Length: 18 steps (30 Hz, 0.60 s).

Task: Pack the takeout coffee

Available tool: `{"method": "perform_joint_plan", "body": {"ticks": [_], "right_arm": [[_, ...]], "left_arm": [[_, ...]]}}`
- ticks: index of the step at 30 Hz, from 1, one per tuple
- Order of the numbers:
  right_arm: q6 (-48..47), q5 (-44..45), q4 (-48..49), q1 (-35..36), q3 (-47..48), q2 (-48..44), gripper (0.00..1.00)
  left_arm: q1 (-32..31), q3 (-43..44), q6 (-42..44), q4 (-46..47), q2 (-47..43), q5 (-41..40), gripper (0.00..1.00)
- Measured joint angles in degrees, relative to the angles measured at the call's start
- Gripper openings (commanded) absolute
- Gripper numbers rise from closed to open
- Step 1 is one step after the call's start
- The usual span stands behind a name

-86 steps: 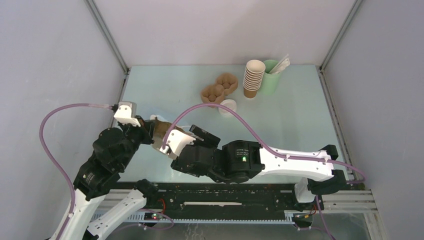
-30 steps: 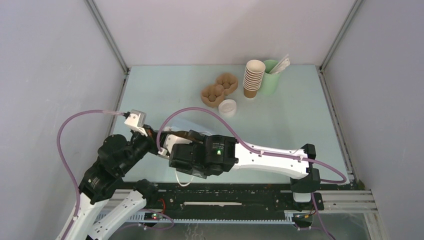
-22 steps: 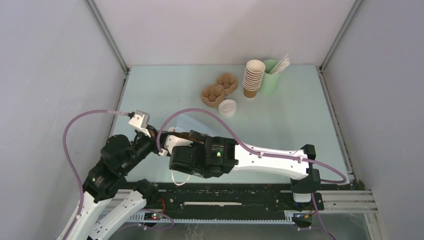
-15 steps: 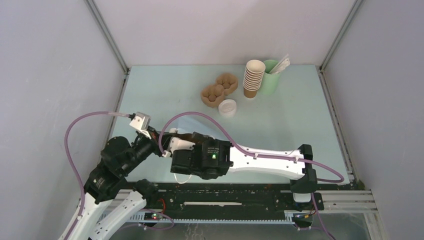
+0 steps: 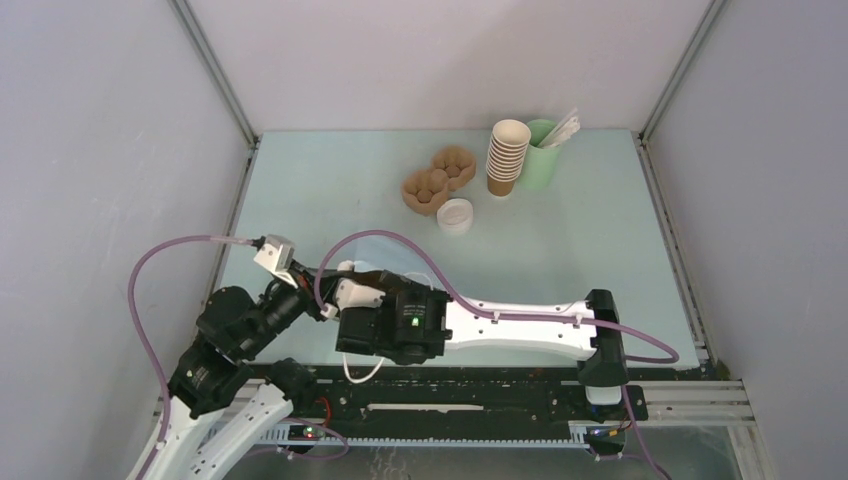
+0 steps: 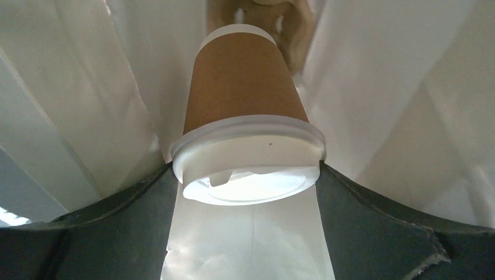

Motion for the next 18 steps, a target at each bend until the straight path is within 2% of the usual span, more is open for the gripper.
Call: {"method": "perform_joint_plan", "body": {"ticks": [7,13,18], "right_arm": [[-1.68,-4.35,9.49,-0.66,-8.55,-4.83,0.61],[-2.05,-1.42,10.19,-1.22,-10.16,-4.74,0.61],[1.51,3.67,6.62,-1.01,-8.85,-1.22,0.61]], "left_arm": [[-0.09,-1.16,-1.38,1.90,-0.70,0.57,0.00],[-0.09,-2.89,-1.64,2.49,-2.27,0.81,0.00],[-0.09,-3.96,-1.55,2.69,-3.50,0.57,0.00]]}}
